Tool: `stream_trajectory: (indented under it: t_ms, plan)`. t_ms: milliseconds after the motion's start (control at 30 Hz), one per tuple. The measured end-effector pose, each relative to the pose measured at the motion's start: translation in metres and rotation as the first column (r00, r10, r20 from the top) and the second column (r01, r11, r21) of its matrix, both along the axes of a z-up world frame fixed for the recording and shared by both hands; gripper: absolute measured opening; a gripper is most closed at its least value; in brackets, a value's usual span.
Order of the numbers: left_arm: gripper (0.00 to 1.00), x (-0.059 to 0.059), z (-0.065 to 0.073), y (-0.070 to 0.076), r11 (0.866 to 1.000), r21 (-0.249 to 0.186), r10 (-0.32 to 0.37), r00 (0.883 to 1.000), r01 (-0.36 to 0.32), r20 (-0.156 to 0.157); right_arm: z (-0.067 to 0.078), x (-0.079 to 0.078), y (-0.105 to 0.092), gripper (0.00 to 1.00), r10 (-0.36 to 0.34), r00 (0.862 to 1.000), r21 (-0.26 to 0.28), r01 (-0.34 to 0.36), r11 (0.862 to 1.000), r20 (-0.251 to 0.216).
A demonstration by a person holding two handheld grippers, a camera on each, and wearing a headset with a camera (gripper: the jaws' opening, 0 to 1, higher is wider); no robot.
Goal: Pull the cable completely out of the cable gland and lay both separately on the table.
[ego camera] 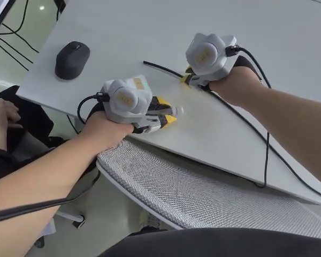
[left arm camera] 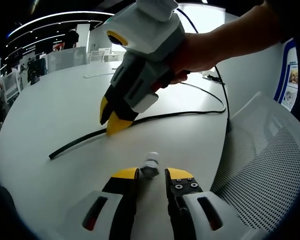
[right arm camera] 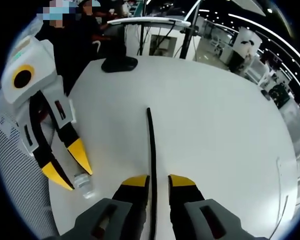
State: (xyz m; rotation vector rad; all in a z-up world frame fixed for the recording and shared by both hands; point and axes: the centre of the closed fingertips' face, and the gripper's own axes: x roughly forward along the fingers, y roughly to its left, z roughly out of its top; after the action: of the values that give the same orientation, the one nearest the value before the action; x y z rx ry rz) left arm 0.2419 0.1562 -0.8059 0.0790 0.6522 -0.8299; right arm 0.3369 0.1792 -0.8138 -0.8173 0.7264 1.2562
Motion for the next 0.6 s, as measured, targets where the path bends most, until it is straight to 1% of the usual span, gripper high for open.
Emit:
stream_trajectory:
  t_ms: [33, 100, 167, 233, 267, 300, 333, 400, 433, 467, 500, 533, 567, 600]
  plan:
    - [0.22, 0.0, -0.001, 0.001, 1.0, 0.005, -0.001, 1.0, 0.001, -0.005, 0.002, 0.001, -0.001, 0.12, -0.006, 1.0, 0.004, 0.006, 1.0, 0.005]
    - [0.22, -0.001, -0.001, 0.0, 1.0, -0.002, -0.004, 1.0, 0.004, -0.009, 0.006, 0.002, -0.003, 0.14, -0.012, 1.0, 0.018, 0.012, 1.0, 0.016]
    - [0.22, 0.0, -0.002, 0.0, 1.0, 0.0, -0.008, 1.0, 0.008, -0.008, 0.01, 0.002, -0.006, 0.18, -0.029, 0.999, 0.029, 0.029, 0.999, 0.015]
    - [0.23, 0.0, -0.002, 0.0, 1.0, 0.0, -0.007, 1.0, 0.007, -0.011, 0.015, 0.002, -0.011, 0.18, -0.035, 0.999, 0.042, 0.034, 0.999, 0.015]
    - [0.24, 0.001, -0.002, 0.0, 1.0, -0.001, -0.005, 1.0, 0.005, -0.012, 0.02, 0.004, -0.014, 0.19, -0.053, 0.998, 0.058, 0.051, 0.997, 0.019]
    - [0.24, 0.001, -0.001, 0.0, 1.0, -0.006, -0.005, 1.0, 0.005, -0.013, 0.023, 0.005, -0.015, 0.2, -0.069, 0.998, 0.077, 0.068, 0.995, 0.013]
    - [0.24, 0.001, 0.0, -0.001, 1.0, -0.013, -0.003, 1.0, 0.003, -0.015, 0.028, 0.005, -0.016, 0.22, -0.093, 0.996, 0.106, 0.092, 0.99, 0.001]
    - [0.26, 0.002, 0.0, 0.001, 1.0, 0.001, -0.003, 1.0, 0.003, -0.013, 0.034, 0.005, -0.022, 0.25, -0.107, 0.994, 0.117, 0.108, 0.987, -0.007]
    - [0.26, 0.002, 0.0, 0.001, 1.0, 0.005, -0.005, 1.0, 0.005, -0.016, 0.039, 0.006, -0.025, 0.28, -0.117, 0.993, 0.14, 0.117, 0.983, -0.002]
    - [0.28, 0.002, 0.0, 0.001, 1.0, 0.006, -0.004, 1.0, 0.004, -0.016, 0.041, 0.006, -0.026, 0.3, -0.121, 0.993, 0.147, 0.12, 0.982, -0.002]
    - [0.3, 0.003, 0.001, 0.002, 1.0, 0.007, -0.001, 1.0, 0.001, -0.012, 0.049, 0.008, -0.031, 0.32, -0.145, 0.989, 0.167, 0.144, 0.975, -0.004]
    - [0.31, 0.004, 0.004, 0.003, 1.0, 0.004, 0.0, 1.0, 0.0, -0.005, 0.054, 0.009, -0.034, 0.34, -0.16, 0.987, 0.178, 0.158, 0.971, -0.003]
    - [0.31, 0.004, 0.005, 0.004, 1.0, 0.001, 0.001, 1.0, -0.001, -0.006, 0.056, 0.009, -0.035, 0.36, -0.166, 0.986, 0.188, 0.164, 0.968, -0.003]
    - [0.31, 0.003, 0.008, 0.004, 1.0, -0.005, 0.002, 1.0, -0.002, -0.011, 0.066, 0.008, -0.039, 0.37, -0.182, 0.983, 0.22, 0.181, 0.959, -0.013]
